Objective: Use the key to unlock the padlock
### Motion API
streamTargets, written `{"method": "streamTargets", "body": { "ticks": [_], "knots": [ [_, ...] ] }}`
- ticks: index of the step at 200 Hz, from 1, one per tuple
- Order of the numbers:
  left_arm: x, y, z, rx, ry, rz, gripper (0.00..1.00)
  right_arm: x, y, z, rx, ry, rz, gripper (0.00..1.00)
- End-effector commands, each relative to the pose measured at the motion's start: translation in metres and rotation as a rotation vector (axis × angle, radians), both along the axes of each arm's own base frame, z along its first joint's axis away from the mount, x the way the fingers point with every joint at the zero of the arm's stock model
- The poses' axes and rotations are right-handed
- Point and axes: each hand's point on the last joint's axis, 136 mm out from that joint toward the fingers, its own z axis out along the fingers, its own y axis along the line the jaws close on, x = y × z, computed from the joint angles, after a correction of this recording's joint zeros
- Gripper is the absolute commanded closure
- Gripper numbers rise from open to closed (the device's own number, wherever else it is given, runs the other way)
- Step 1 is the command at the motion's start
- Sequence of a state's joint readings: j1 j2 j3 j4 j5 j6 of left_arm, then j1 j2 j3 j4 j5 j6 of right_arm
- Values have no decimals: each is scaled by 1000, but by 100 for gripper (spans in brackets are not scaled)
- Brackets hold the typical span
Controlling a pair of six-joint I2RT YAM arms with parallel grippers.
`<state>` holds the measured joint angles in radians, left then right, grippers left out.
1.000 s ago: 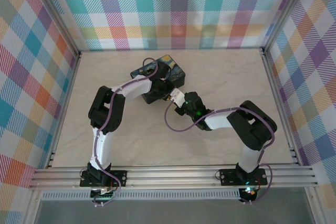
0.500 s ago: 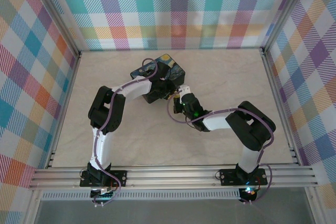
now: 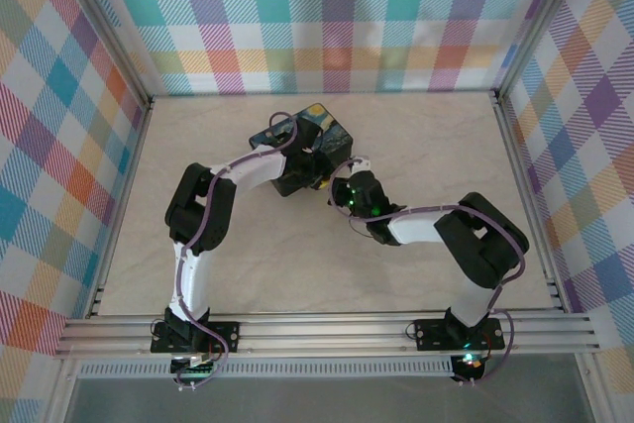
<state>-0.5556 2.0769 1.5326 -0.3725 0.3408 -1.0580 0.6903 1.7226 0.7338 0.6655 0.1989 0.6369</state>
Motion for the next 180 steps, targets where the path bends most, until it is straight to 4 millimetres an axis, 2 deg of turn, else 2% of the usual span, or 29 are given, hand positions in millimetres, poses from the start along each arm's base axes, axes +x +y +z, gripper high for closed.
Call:
{"method": "streamTargets", "body": {
  "ticks": [1,21,46,85,119,157,180],
  "knots": [
    [-61,-4,-27,-31,279,-51,95,-3,5,14,100,37,90,95],
    [-61,1,-26,-28,277,-49,95,-6,-1,8,30,84,135,83],
    [-61,4,-24,-24,274,-49,95,-11,-9,13,-52,54,204,78],
    [-61,2,-23,-30,279,-52,95,-30,6,21,-214,-81,461,72],
    [-60,2,-21,-23,277,-63,95,-37,8,22,-449,-245,596,68],
    [-63,4,-23,-21,280,-61,95,-33,3,2,-763,-439,668,64],
    [-65,5,-25,-18,289,-63,95,-29,1,-6,-876,-578,695,62]
  ]
}}
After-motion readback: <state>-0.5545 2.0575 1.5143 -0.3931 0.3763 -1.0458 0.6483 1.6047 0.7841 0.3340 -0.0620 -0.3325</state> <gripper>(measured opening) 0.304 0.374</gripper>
